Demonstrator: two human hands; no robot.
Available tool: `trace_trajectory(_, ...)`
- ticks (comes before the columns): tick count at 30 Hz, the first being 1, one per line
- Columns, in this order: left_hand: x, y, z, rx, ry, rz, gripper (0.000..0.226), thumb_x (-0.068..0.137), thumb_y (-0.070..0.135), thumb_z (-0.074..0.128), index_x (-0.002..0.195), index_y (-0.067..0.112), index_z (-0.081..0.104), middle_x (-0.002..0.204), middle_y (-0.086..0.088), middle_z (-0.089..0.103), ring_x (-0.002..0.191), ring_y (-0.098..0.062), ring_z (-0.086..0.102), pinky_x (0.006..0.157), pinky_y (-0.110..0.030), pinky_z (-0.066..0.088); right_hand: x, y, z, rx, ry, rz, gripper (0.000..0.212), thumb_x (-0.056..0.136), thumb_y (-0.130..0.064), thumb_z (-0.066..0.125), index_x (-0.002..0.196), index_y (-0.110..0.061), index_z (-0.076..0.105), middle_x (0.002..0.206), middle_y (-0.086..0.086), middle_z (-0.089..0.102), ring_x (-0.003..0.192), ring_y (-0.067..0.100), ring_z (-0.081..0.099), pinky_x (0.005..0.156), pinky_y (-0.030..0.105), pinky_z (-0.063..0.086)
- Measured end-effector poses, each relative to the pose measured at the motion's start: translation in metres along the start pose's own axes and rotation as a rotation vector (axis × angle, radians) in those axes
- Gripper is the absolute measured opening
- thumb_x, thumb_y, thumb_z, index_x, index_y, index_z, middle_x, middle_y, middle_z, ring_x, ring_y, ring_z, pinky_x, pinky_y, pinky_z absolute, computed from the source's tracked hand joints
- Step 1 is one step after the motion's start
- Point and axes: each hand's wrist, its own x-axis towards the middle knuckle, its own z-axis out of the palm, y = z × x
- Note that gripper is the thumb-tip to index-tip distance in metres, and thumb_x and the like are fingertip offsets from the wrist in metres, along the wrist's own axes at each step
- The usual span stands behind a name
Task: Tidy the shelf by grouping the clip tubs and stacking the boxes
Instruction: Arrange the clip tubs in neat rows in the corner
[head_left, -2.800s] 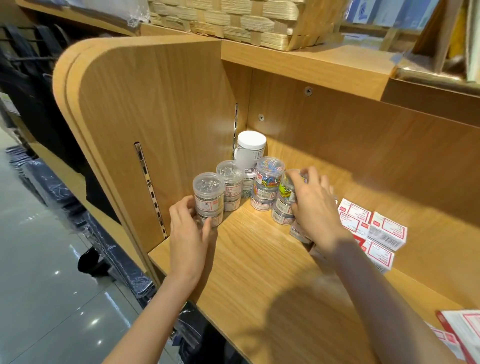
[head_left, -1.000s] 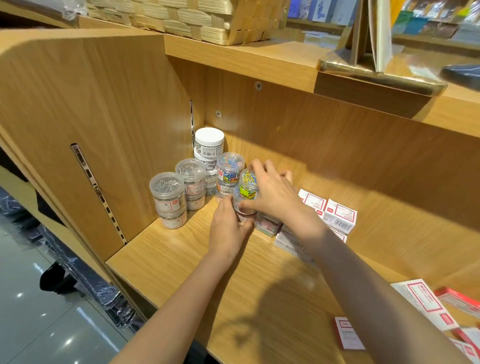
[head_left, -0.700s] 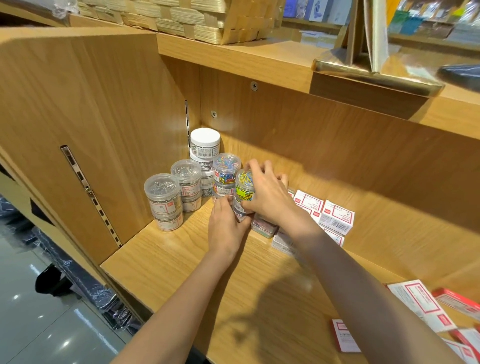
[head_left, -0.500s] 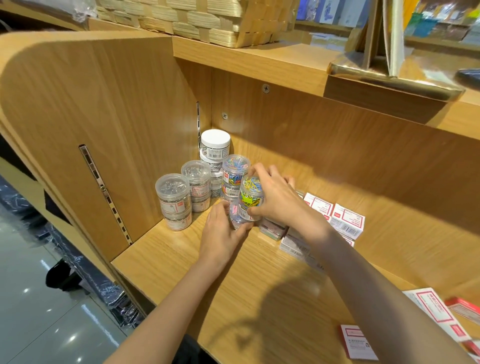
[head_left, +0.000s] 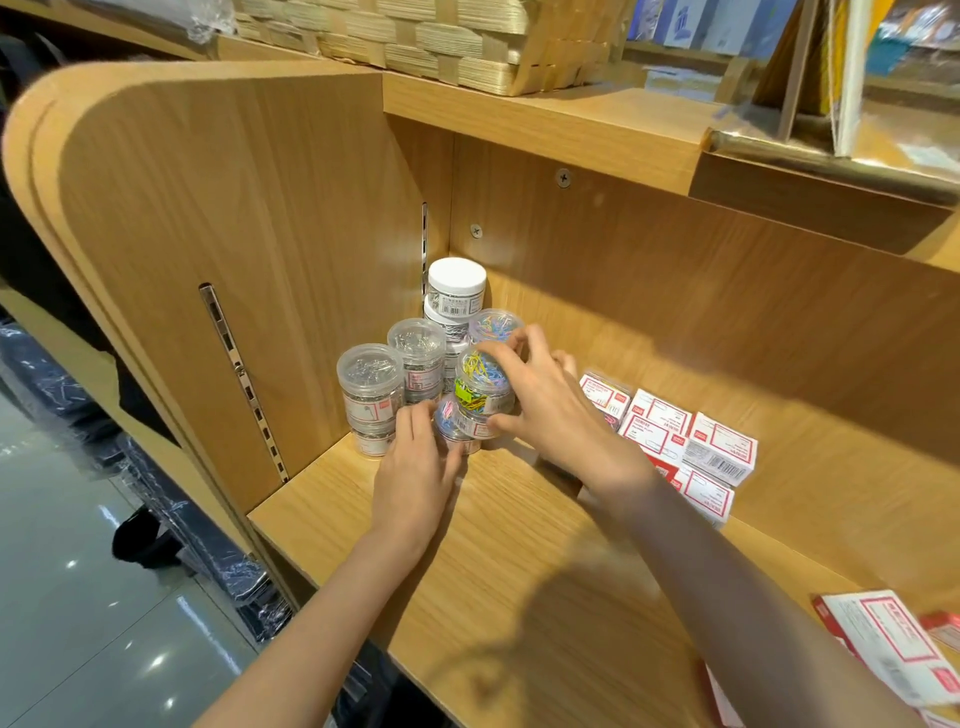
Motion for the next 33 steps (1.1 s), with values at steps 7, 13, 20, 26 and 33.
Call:
trace_trajectory(7, -0.001, 0.0, 0.003, -0.013, -0.001, 0.022, 0.047, 0.088, 0.008, 0.056, 0.13, -0.002, 0.039, 0.123, -0.017, 0.049, 0.11, -0.034, 0.052, 0.087, -0.041, 0.044, 0.009, -0.017, 0.011, -0.021, 0.04, -0.004, 0.069, 0.073, -0.027, 0.074, 0.133, -0.013, 0.041, 0.126, 0.01, 0.032, 0.114, 0.03, 0.041, 0.106, 0.037, 0.022)
trace_trajectory(13, -0.001, -0.001, 0.0, -0.106, 0.003, 0.0, 0.053, 0.087, 0.004, 0.055, 0.135, -0.001, 0.034, 0.131, -0.017, 0.046, 0.12, -0.031, 0.047, 0.096, -0.037, 0.039, 0.008, -0.02, 0.022, -0.035, 0.08, 0.011, 0.073, 0.073, -0.028, 0.074, 0.134, -0.014, 0.037, 0.132, 0.011, 0.031, 0.11, 0.033, 0.049, 0.103, 0.04, 0.029)
trace_trajectory(20, -0.008, -0.01, -0.004, -0.138, -0.02, 0.087, 0.051, 0.085, 0.002, 0.056, 0.133, 0.002, 0.037, 0.126, -0.011, 0.05, 0.114, -0.024, 0.054, 0.091, -0.033, 0.044, -0.009, -0.017, 0.034, 0.046, 0.138, 0.06, 0.066, 0.081, -0.01, 0.065, 0.134, -0.024, 0.028, 0.128, 0.003, 0.033, 0.092, 0.036, 0.056, 0.078, 0.047, 0.05)
trace_trajectory(26, -0.009, -0.012, -0.007, -0.123, -0.058, 0.093, 0.056, 0.087, 0.003, 0.054, 0.138, 0.003, 0.032, 0.131, -0.01, 0.048, 0.116, -0.023, 0.051, 0.091, -0.023, 0.038, -0.011, -0.014, 0.048, 0.177, 0.162, 0.098, 0.077, 0.082, -0.012, 0.065, 0.141, -0.028, 0.019, 0.122, 0.001, 0.039, 0.088, 0.029, 0.062, 0.074, 0.047, 0.052)
trace_trajectory(33, -0.019, -0.021, -0.018, -0.085, -0.07, 0.13, 0.051, 0.084, 0.001, 0.055, 0.132, 0.007, 0.04, 0.128, -0.007, 0.05, 0.115, -0.022, 0.049, 0.089, -0.022, 0.036, -0.018, -0.014, 0.074, 0.382, 0.109, 0.292, 0.085, 0.075, -0.014, 0.073, 0.141, -0.019, 0.019, 0.128, 0.009, 0.047, 0.102, 0.03, 0.059, 0.085, 0.045, 0.051)
